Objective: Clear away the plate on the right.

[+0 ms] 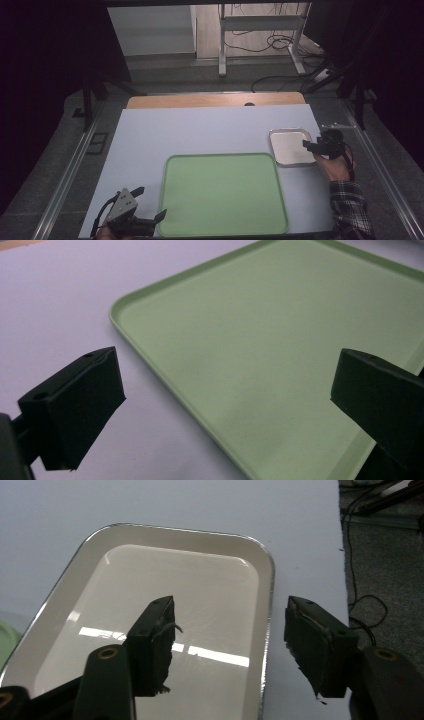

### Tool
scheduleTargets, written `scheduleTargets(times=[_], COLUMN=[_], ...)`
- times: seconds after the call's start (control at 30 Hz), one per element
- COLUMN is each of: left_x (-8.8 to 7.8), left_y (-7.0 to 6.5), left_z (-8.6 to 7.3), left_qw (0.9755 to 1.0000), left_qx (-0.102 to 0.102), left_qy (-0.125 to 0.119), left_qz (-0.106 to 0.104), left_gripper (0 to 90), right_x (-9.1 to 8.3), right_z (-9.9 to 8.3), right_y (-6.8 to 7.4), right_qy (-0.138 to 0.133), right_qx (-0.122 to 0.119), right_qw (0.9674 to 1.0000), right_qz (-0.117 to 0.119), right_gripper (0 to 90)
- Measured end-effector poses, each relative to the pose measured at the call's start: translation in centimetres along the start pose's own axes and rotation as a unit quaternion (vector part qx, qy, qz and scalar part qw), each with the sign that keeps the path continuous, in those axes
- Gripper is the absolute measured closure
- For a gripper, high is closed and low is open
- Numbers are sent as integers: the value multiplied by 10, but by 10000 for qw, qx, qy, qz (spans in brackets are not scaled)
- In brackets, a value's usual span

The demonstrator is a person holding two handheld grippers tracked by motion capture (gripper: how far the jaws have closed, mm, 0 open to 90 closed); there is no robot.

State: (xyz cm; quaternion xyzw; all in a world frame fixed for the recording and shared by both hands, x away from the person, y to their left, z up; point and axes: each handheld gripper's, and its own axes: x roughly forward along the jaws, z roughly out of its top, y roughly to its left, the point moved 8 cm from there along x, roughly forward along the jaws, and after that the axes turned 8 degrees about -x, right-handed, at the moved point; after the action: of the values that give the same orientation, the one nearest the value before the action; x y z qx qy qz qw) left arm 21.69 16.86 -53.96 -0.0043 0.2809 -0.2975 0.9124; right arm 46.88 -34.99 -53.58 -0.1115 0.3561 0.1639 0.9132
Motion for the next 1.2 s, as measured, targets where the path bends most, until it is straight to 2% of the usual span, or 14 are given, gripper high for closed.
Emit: scheduleTargets(times=[0.2, 0.37, 0.63, 0.9, 1.0, 1.07, 1.13, 1.2], left_x=[0, 0, 0, 0, 1, 1, 1, 0], left_y=[0, 0, 0, 0, 0, 0, 0, 0], left_z=[0, 0, 0, -1, -1, -1, -1, -1], left_qw=[10000, 10000, 10000, 10000, 10000, 10000, 10000, 10000], left_qx=[3, 5, 33, 50, 51, 53, 58, 61], left_qy=[6, 14, 36, 46, 52, 57, 58, 57], left_qz=[3, 3, 10, 13, 14, 17, 21, 23], left_gripper=[3, 4, 4, 5, 5, 5, 6, 5], right_x=[6, 11, 16, 25, 28, 29, 29, 29], right_z=[-1, -5, -8, -15, -17, -17, -17, -16], right_y=[-13, -25, -31, -30, -29, -27, -27, -27], right_qy=[115, 187, 262, 547, 644, 614, 624, 616], right_qx=[150, 311, 662, 751, 1013, 1178, 1244, 1463], right_qw=[9998, 9992, 9974, 9953, 9914, 9886, 9877, 9839], right_qz=[-99, -154, 134, 286, 528, 706, 707, 819], right_gripper=[462, 487, 588, 701, 781, 856, 869, 884])
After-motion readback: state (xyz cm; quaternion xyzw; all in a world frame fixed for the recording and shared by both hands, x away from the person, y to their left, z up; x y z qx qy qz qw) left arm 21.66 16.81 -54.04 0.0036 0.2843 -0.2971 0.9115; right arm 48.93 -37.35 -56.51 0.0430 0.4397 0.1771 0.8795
